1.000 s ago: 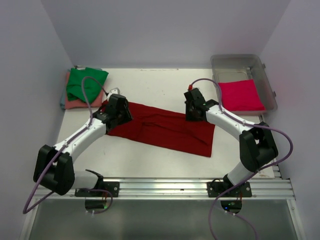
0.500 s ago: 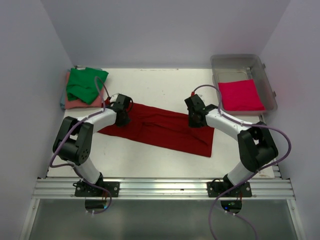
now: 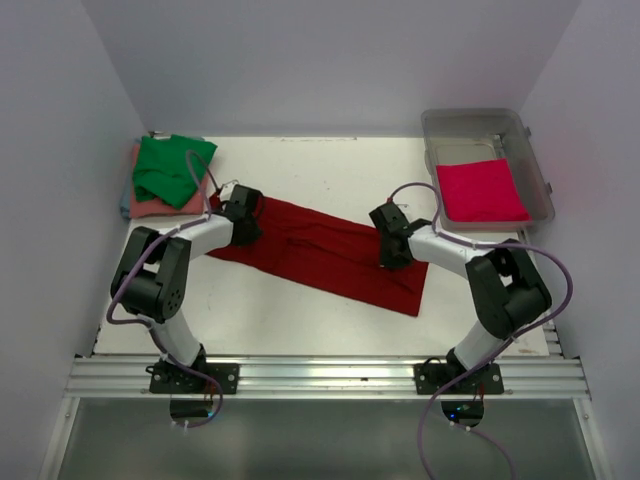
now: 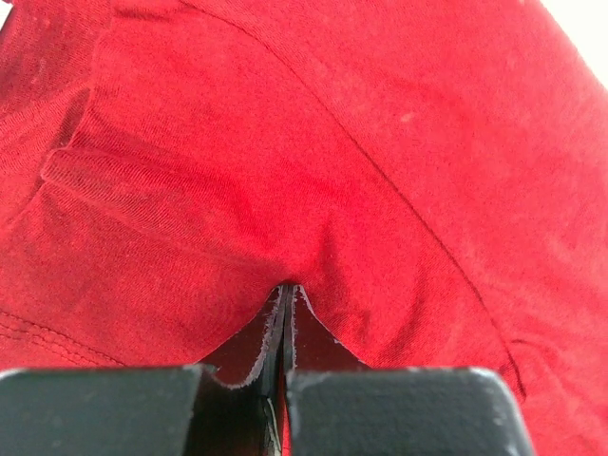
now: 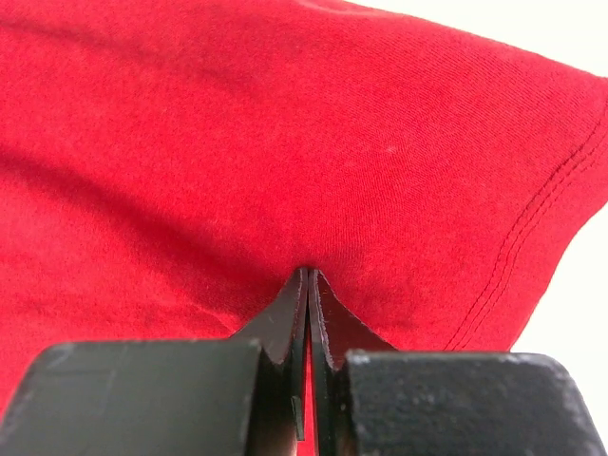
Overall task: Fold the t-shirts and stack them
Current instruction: Fold the tshirt
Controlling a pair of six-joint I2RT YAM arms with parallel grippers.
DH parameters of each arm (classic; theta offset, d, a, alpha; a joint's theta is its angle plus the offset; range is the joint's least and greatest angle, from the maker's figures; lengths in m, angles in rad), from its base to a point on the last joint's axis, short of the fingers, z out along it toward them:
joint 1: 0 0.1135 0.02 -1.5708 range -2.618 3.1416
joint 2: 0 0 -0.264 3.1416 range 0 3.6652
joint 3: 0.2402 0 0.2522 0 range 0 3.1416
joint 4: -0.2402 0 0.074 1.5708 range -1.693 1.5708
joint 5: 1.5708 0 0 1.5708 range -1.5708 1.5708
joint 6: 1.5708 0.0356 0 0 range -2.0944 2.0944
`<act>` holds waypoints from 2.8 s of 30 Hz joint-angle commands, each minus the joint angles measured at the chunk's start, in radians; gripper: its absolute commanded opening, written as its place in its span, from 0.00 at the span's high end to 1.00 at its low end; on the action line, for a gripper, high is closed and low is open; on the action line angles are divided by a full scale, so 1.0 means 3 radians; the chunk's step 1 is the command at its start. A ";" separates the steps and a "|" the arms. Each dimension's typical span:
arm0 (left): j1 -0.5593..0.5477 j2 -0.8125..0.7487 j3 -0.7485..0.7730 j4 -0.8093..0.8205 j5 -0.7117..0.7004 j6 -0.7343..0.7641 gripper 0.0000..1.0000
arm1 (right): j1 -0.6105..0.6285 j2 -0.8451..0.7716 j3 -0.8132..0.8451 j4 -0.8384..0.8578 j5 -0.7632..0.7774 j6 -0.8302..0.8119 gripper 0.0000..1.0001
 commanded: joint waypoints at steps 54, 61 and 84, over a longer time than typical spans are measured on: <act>0.0232 0.1346 0.2717 0.0896 0.2686 0.0653 0.57 | 0.2876 -0.0586 0.0016 0.0219 -0.0177 0.0876 0.76; 0.0227 0.0027 0.1767 0.0826 0.2030 0.0639 0.34 | 0.2876 -0.1180 0.0164 0.0195 0.0134 0.0410 0.38; 0.0038 -0.2542 -0.0771 -0.0640 0.1671 0.0444 0.39 | 0.1965 -0.0152 0.1455 -0.0777 0.0820 0.0613 0.68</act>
